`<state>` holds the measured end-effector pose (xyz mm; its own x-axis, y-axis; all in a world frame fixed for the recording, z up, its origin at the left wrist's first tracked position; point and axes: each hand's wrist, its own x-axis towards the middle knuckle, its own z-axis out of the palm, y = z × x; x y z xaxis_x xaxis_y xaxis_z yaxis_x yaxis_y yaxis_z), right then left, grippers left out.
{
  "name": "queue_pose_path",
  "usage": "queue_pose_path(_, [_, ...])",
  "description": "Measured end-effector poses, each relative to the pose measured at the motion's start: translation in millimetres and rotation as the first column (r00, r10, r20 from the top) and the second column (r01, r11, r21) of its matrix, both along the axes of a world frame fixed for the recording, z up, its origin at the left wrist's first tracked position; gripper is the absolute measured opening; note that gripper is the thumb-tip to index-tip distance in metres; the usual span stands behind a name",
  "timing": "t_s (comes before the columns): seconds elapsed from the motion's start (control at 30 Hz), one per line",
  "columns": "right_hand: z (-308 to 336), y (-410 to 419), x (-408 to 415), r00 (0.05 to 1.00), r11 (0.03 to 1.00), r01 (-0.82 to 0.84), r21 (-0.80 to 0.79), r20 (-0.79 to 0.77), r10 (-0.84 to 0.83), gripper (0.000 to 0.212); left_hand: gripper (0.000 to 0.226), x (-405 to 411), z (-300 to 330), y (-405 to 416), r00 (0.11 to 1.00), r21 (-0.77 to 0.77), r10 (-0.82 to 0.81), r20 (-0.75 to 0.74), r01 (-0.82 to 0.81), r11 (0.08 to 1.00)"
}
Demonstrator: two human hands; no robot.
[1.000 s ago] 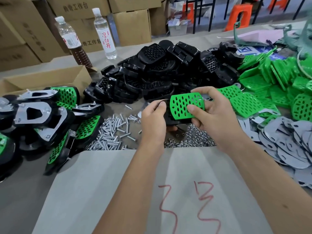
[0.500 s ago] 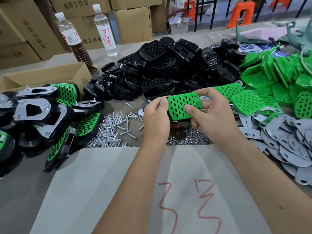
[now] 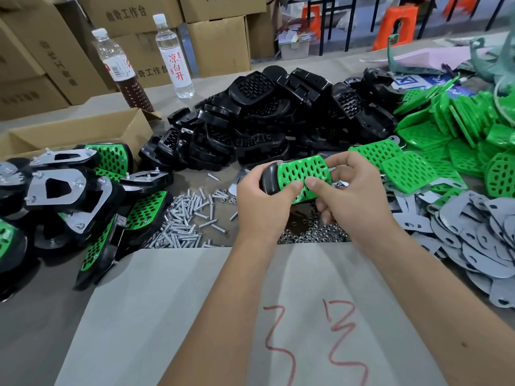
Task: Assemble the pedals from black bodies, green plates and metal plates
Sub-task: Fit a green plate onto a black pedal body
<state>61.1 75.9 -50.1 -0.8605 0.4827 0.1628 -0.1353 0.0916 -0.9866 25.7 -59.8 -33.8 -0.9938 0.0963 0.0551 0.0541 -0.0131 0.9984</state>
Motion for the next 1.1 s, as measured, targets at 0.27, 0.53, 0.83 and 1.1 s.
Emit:
queue_pose_path(0.27, [2,2,2,0.999,0.998,-0.027,-0.054,-0.019,0.026,0.018,0.019,-5,-1,-5,0.995,0.087,-0.078,0.057,0.073,0.994])
queue_pose_path(0.53, [22,13,8,0.976,0.823,-0.148,-0.549,-0.216,0.031,0.008,0.024,-8,4,-4,0.967,0.262,-0.036,0.253,-0.032,0.965])
queue_pose_path(0.83, [13,11,6,0.975,0.96,-0.212,-0.182,-0.107,0.195,0.011,0.029,-7,5,-4,0.973,0.241,-0.046,0.225,-0.01,0.971])
queue_pose_path(1.1, [5,6,3,0.989,0.99,-0.082,0.115,-0.113,0.095,0.019,0.035,-3,4,-2,0.988,0.166,-0.091,0.125,0.07,0.984])
